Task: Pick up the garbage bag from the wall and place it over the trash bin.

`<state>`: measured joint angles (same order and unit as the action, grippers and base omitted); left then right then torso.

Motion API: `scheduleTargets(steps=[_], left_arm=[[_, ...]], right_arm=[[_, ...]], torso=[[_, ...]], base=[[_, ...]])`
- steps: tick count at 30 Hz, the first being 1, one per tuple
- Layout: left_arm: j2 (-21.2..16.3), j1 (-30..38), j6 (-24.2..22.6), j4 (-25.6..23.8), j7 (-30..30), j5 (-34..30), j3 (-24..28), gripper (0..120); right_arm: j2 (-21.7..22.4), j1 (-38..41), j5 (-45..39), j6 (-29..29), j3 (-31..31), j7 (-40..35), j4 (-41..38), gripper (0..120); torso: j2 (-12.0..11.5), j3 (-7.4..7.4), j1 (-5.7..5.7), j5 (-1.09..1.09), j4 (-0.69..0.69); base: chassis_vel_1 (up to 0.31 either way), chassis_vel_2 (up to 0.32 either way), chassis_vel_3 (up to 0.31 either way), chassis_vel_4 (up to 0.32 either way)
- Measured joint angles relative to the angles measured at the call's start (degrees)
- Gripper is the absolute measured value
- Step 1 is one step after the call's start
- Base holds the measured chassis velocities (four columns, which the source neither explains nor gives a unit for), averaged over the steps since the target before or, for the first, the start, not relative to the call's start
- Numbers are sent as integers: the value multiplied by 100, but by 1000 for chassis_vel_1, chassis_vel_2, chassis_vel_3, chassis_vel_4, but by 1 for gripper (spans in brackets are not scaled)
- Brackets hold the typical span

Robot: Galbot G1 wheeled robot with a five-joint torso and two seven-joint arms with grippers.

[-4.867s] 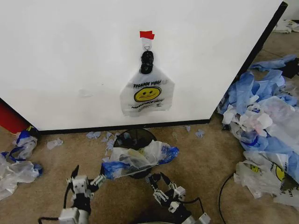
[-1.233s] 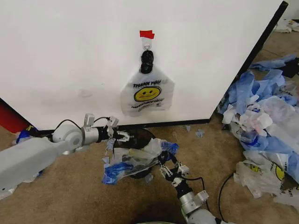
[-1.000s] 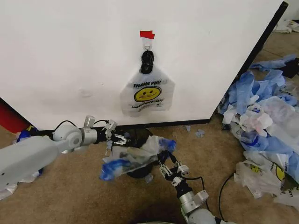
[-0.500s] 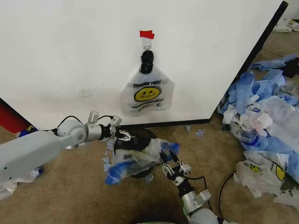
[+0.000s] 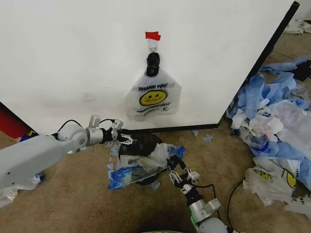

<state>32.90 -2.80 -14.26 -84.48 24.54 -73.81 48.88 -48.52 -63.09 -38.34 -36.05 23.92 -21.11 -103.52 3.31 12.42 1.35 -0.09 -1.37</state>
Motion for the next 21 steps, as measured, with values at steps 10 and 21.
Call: scheduleTargets(steps=[10, 21], left_arm=[[111, 199, -73, 392, 39, -35, 422, 93], [319, 307, -109, 354, -97, -142, 667, 60]], right_arm=[[-62, 18, -12, 1, -81, 4, -12, 52], [-124, -22, -12, -19, -147, 36, 53, 49]], torso=[[0, 0, 0, -1, 1], [0, 0, 0, 3, 1]], base=[[0, 0, 0, 0], [0, 0, 0, 0]])
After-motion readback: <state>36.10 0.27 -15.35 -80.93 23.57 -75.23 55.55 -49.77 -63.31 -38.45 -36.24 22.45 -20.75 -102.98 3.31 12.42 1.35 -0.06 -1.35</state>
